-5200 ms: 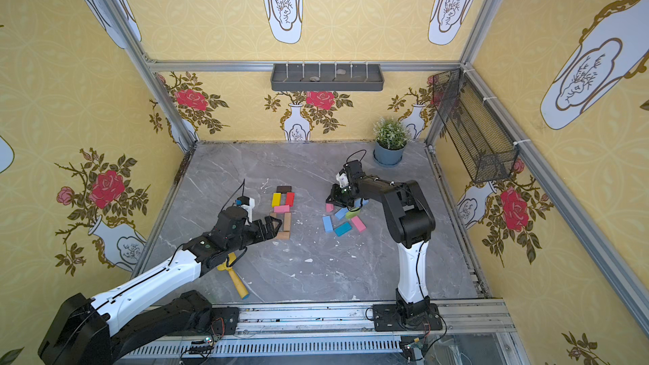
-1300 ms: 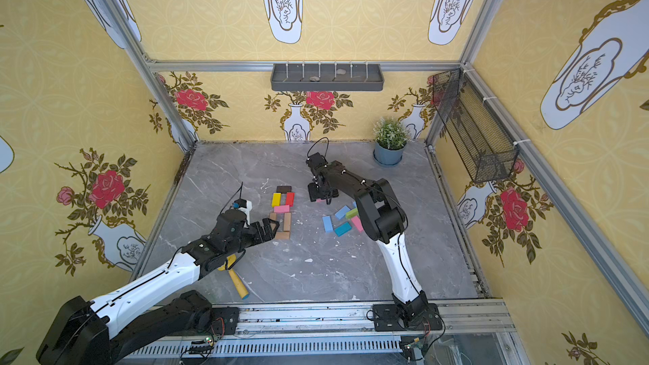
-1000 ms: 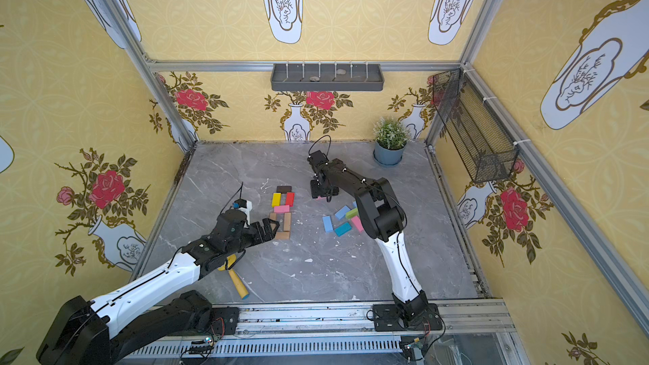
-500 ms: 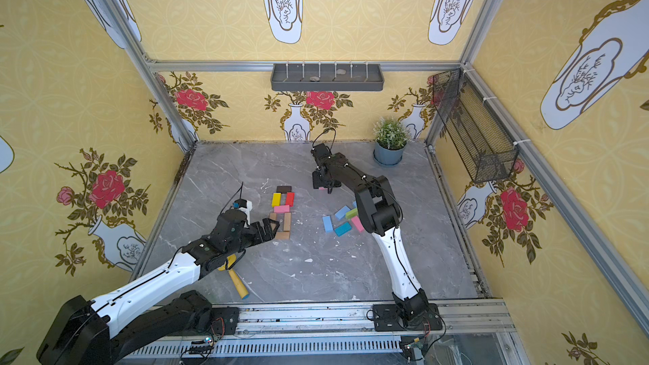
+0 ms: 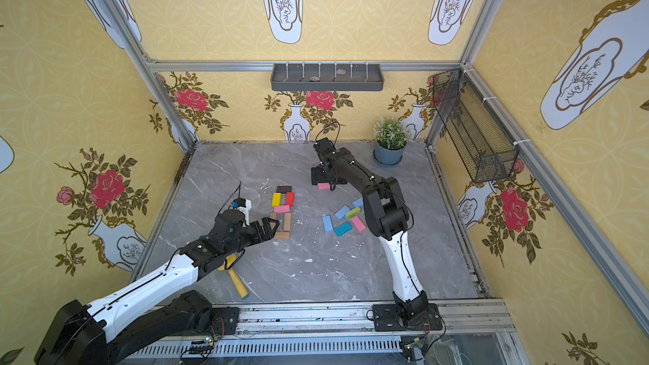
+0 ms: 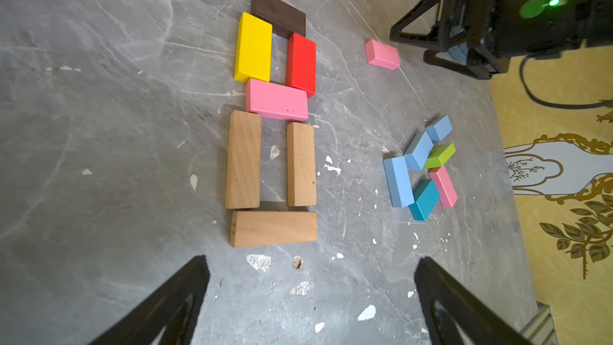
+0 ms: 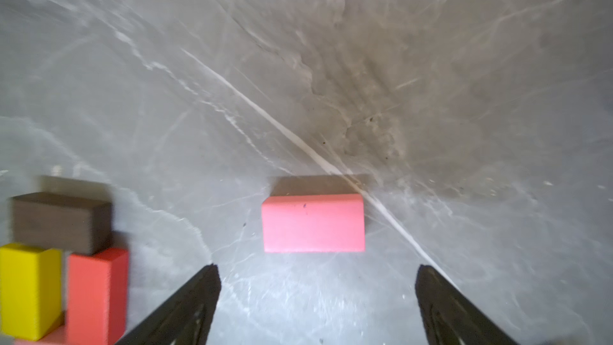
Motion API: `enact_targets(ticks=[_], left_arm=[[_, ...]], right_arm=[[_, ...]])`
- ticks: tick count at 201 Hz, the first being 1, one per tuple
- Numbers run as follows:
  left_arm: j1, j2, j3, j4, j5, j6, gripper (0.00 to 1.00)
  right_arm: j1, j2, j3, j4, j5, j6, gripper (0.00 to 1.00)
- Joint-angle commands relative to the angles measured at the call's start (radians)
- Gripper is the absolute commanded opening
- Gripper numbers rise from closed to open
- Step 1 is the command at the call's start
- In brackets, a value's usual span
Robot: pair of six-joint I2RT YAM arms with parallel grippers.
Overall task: Assemble the number 8 with building blocks
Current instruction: Adjust the building block at the center of the board, then move the building block to the center of the board.
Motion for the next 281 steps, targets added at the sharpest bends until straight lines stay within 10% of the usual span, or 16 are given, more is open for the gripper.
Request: enact_targets(ticks=[1, 146, 281], left_arm=[[0.001, -0.009, -0.009, 0.037, 0.011, 0.023, 1.00], [-0.057, -0.094, 0.064, 0.000, -0.155, 0.122, 1.00], [-0.298, 0.247, 0.361, -0.097, -0.348, 0.371, 1.00]], right_arm=[[0.017, -0.073, -0.034, -0.016, 0.047, -0.005, 0.98], [0.174, -0.527, -0.498, -0.067, 0.296, 0.050, 0.98], [0.177, -0.836, -0.745, 0.076, 0.373, 0.056, 0.97]])
